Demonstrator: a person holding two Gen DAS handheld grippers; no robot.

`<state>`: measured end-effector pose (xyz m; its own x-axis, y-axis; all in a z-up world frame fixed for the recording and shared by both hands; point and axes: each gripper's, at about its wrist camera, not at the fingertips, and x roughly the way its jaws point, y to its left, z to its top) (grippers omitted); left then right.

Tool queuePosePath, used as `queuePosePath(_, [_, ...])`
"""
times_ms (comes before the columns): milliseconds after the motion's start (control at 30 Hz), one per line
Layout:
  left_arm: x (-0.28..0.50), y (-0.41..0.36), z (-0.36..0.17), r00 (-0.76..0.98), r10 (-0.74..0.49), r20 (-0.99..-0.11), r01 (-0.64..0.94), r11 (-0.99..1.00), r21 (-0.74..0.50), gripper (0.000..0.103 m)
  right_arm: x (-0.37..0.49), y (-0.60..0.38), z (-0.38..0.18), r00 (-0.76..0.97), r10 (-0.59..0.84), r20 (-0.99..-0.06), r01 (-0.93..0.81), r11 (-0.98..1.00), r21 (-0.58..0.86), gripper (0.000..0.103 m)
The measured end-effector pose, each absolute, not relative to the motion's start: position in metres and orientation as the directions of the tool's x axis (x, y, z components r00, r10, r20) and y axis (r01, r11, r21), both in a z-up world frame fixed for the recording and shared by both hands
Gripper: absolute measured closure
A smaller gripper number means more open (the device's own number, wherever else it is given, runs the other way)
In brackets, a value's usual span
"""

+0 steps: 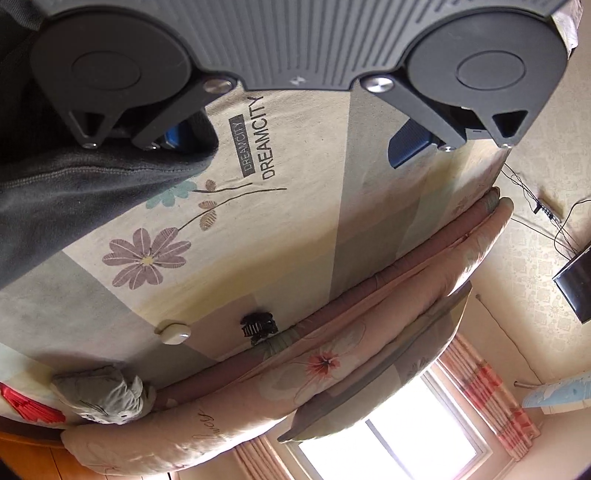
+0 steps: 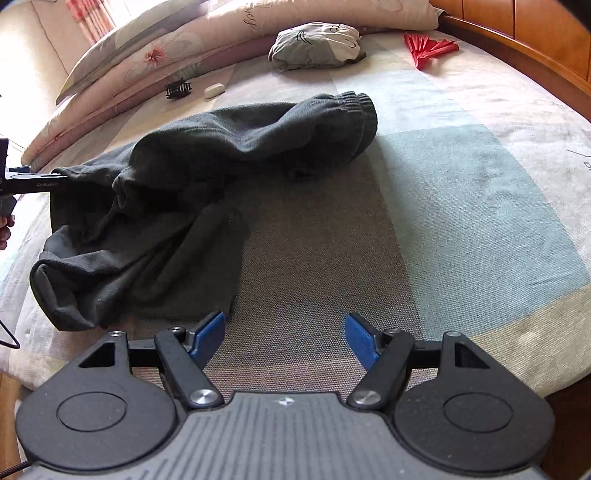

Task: Fold clothes
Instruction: 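Lower the waistband onto the bed and open the right gripper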

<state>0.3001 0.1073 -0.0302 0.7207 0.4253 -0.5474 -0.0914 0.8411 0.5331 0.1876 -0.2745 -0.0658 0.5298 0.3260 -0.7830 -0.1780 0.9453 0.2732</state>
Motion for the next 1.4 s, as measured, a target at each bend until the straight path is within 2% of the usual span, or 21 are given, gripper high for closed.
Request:
queuePosePath(100, [0.295, 0.1, -0.042, 0.72, 0.394, -0.571, -0.024, 0.837, 0.547, 0.0, 0.188, -0.271, -0.069, 0.52, 0.329, -0.788, -0.183, 0.944, 0.273, 0.027])
queuePosePath(467, [0.253, 0.097, -0.053, 0.692, 0.272, -0.668, 0.119, 0.87, 0.478, 0.0, 0.192, -0.255, -0.08, 0.483, 0.347, -0.804, -0.211, 0.937, 0.278, 0.026])
queuePosePath(800, [0.294, 0.139, -0.064, 0.636, 0.387, -0.667, -0.004, 0.867, 0.499, 0.0, 0.191, -0.254, -0.084, 0.482, 0.348, -0.804, -0.211, 0.937, 0.279, 0.02])
queuePosePath(933, [0.313, 0.145, -0.053, 0.661, 0.45, -0.601, -0.049, 0.824, 0.564, 0.0, 0.19, -0.251, -0.087, 0.48, 0.345, -0.806, -0.225, 0.937, 0.267, 0.012])
queuePosePath(1100, [0.337, 0.142, -0.01, 0.736, 0.523, -0.429, -0.166, 0.755, 0.634, 0.0, 0.19, -0.241, -0.09, 0.475, 0.33, -0.816, -0.258, 0.938, 0.23, 0.0])
queuePosePath(1167, [0.343, 0.139, 0.01, 0.766, 0.528, -0.368, -0.206, 0.743, 0.636, 0.0, 0.191, -0.239, -0.091, 0.475, 0.328, -0.817, -0.264, 0.938, 0.224, 0.0])
queuePosePath(1300, [0.353, 0.131, 0.014, 0.771, 0.524, -0.362, -0.17, 0.717, 0.676, 0.0, 0.192, -0.241, -0.092, 0.472, 0.333, -0.816, -0.264, 0.937, 0.23, 0.0])
queuePosePath(1400, [0.353, 0.127, -0.008, 0.743, 0.525, -0.414, -0.102, 0.701, 0.706, 0.0, 0.187, -0.237, -0.094, 0.48, 0.32, -0.817, -0.311, 0.933, 0.182, 0.0])
